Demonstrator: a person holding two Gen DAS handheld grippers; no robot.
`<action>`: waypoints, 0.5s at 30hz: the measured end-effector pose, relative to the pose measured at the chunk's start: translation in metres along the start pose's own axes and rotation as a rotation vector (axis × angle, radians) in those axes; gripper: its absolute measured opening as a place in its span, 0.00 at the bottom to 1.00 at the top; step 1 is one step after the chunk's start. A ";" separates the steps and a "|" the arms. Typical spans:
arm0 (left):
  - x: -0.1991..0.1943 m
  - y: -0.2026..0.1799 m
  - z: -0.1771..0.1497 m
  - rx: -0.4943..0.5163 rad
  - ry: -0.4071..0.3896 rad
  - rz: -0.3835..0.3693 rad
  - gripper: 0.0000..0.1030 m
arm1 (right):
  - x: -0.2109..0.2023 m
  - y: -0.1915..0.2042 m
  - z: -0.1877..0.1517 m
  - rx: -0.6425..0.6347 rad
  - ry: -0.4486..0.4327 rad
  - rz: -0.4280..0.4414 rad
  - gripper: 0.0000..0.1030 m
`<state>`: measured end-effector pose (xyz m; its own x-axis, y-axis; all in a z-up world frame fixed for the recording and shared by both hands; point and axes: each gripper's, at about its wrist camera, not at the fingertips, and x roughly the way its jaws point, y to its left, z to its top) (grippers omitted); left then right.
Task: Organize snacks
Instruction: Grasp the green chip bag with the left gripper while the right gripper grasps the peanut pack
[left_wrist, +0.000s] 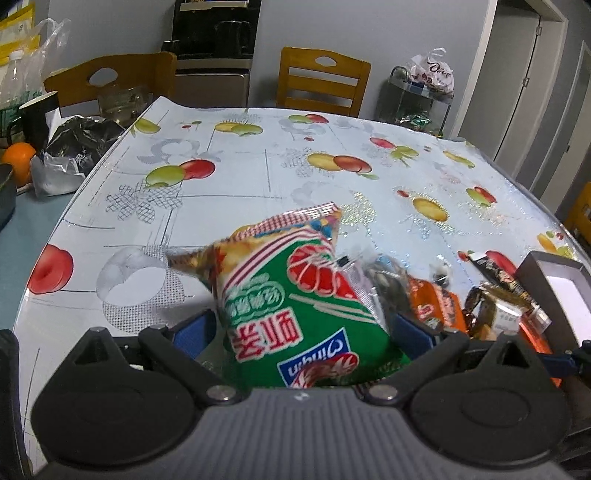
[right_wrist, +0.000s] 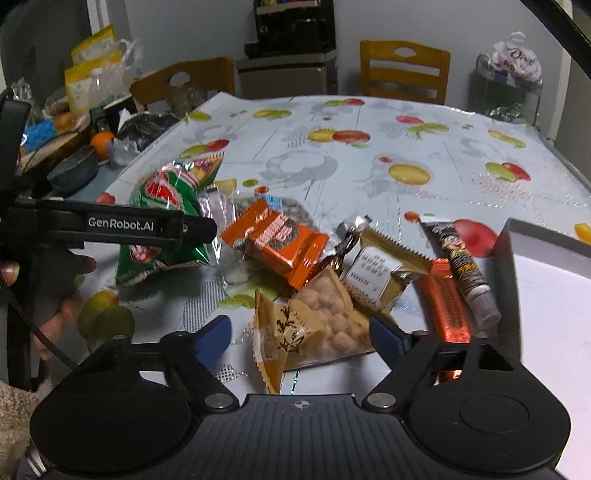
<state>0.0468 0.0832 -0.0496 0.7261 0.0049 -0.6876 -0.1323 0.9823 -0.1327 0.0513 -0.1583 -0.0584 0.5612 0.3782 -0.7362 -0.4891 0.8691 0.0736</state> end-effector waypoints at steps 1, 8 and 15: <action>0.002 0.001 -0.001 0.000 0.003 0.006 1.00 | 0.000 0.001 -0.002 -0.007 -0.005 -0.006 0.76; 0.007 0.007 -0.007 -0.004 -0.008 0.007 0.85 | 0.000 0.004 -0.008 -0.049 -0.025 -0.030 0.61; -0.002 0.007 -0.011 0.012 -0.045 0.021 0.71 | -0.007 0.004 -0.012 -0.059 -0.045 0.003 0.55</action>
<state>0.0372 0.0884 -0.0572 0.7529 0.0340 -0.6572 -0.1399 0.9841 -0.1093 0.0375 -0.1616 -0.0612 0.5887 0.3960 -0.7047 -0.5287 0.8481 0.0349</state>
